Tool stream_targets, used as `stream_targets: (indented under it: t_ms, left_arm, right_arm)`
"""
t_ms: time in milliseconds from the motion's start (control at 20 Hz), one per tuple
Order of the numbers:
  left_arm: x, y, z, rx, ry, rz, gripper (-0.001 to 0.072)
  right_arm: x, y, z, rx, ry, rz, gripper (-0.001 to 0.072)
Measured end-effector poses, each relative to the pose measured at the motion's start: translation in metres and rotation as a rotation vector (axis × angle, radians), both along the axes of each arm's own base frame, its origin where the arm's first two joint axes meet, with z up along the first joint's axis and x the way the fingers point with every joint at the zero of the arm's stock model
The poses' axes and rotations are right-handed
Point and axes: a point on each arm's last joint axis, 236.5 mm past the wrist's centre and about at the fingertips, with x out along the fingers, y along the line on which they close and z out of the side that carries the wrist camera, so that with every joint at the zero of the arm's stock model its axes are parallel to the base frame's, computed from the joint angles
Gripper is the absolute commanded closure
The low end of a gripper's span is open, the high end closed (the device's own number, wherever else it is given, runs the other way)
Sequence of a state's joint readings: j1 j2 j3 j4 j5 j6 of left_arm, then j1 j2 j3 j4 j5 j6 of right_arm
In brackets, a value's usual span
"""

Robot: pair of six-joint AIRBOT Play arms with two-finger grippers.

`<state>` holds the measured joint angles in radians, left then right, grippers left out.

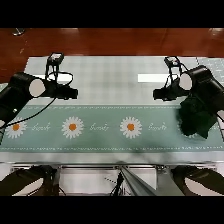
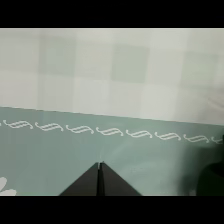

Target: Fold the shirts.

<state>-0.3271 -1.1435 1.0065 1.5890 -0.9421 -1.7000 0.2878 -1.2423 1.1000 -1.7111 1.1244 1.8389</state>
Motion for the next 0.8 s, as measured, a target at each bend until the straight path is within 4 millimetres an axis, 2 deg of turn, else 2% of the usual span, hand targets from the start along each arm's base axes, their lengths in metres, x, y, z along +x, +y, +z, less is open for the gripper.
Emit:
stream_targets:
  t_ms: [800]
  left_arm:
    - [0.0042,-0.0014,0.0021,-0.006,-0.020,-0.001,0.0686]
  right_arm:
    - [0.0010,0.0005,0.0003,0.002,-0.005,0.001,0.0685]
